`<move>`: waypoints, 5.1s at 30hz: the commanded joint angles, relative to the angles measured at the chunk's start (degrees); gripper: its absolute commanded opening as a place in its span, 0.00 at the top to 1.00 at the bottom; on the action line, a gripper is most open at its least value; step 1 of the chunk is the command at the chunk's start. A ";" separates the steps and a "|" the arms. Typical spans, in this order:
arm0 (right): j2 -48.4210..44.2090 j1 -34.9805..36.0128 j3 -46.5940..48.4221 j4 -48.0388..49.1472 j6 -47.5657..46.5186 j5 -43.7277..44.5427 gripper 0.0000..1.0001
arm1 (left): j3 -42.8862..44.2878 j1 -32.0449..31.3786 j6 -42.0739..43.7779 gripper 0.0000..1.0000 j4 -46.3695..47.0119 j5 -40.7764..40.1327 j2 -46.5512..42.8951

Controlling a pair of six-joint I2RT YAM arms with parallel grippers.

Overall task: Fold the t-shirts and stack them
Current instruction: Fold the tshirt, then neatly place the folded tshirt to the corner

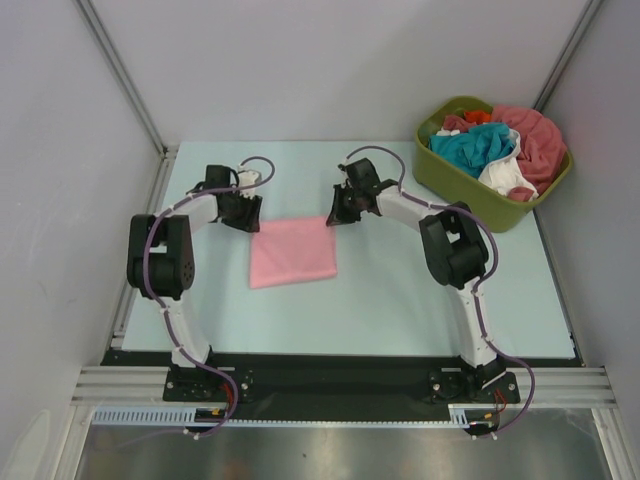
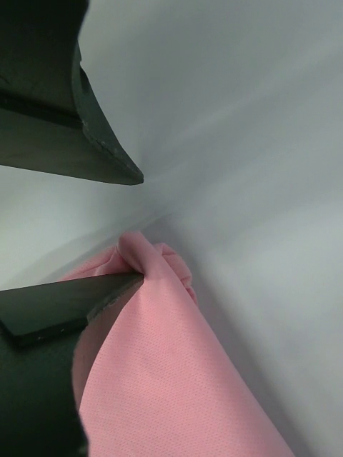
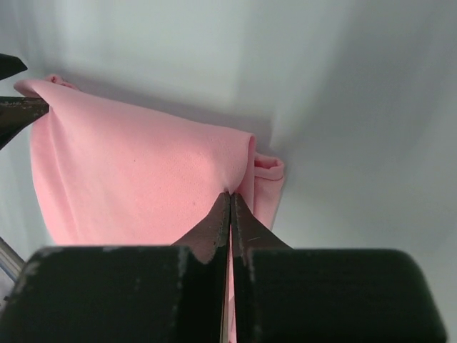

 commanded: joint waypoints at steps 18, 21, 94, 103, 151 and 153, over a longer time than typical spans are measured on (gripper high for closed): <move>-8.26 -2.16 -5.85 3.37 2.26 6.90 0.48 | -0.54 0.02 -15.75 0.37 2.69 -1.22 -6.93; -10.55 -1.72 -9.02 3.47 2.87 5.93 0.46 | -4.49 -0.07 -22.42 0.33 4.01 0.36 -9.04; -28.48 -6.38 -21.42 -1.54 -4.07 15.95 0.46 | -5.38 35.09 47.44 0.37 -15.68 -16.07 -15.01; -27.87 -6.38 -21.77 -0.13 -3.28 14.28 0.46 | -9.40 28.24 40.32 0.23 -12.96 -12.29 -28.11; -30.59 -7.17 -22.56 -1.72 -3.63 15.95 0.46 | -10.21 22.53 29.42 0.91 -0.10 -23.90 -17.82; -30.68 -7.08 -22.82 -1.45 -3.28 15.86 0.46 | -11.00 18.31 26.43 0.90 -2.58 -21.70 -18.19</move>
